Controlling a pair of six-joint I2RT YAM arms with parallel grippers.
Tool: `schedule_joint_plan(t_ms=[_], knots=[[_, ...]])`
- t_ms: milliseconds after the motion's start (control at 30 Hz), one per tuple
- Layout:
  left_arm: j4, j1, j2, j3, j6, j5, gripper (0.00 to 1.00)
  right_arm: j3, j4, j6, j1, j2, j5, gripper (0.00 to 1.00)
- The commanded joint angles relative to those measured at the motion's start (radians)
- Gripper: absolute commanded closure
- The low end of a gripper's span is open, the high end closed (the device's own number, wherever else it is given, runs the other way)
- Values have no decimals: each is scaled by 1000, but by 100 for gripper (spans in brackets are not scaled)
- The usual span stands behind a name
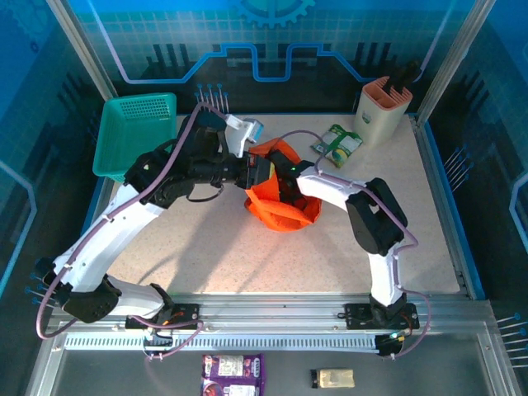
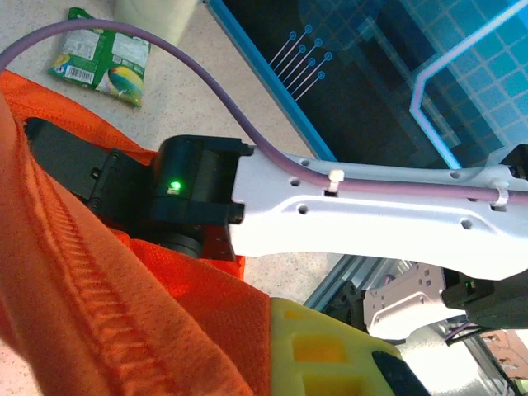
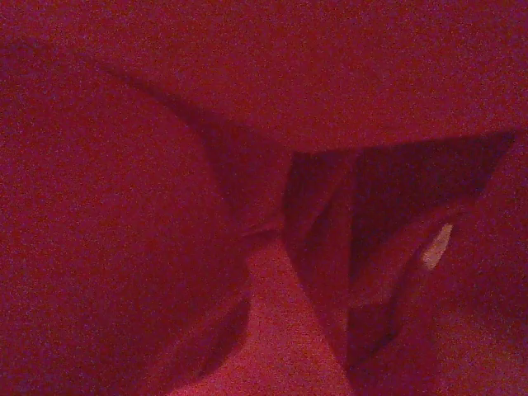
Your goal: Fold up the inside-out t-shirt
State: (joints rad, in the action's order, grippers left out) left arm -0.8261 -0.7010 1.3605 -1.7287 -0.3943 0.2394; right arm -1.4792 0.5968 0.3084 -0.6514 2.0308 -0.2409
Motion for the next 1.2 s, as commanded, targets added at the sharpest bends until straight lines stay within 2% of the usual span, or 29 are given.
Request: schedule_joint_plan(t_ms=[0, 133, 200, 300, 367, 467, 567, 833, 1000, 1167], knots=[[19, 6, -35, 21, -15, -6, 100, -35, 80, -12, 16, 66, -61, 0], [19, 12, -41, 48, -12, -18, 100, -23, 81, 7, 47, 129, 12, 1], [23, 19, -44, 64, -12, -25, 100, 4, 70, 15, 56, 133, 46, 10], [43, 47, -44, 95, -12, -27, 100, 66, 34, 29, 59, 98, 95, 44], [69, 88, -39, 129, -19, -25, 100, 101, 17, 34, 56, 61, 117, 62], [100, 161, -2, 169, -19, -24, 100, 142, 4, 18, 35, -8, 136, 79], [123, 239, 70, 184, -7, -16, 100, 167, 13, -12, 5, -93, 178, 90], [159, 376, 329, 136, 47, -14, 100, 232, 18, -58, -67, -327, 327, 100], [184, 402, 437, 151, 62, -10, 100, 234, 4, -55, -77, -475, 353, 100], [273, 417, 480, 254, 29, 9, 100, 223, -85, -39, -77, -613, 378, 100]])
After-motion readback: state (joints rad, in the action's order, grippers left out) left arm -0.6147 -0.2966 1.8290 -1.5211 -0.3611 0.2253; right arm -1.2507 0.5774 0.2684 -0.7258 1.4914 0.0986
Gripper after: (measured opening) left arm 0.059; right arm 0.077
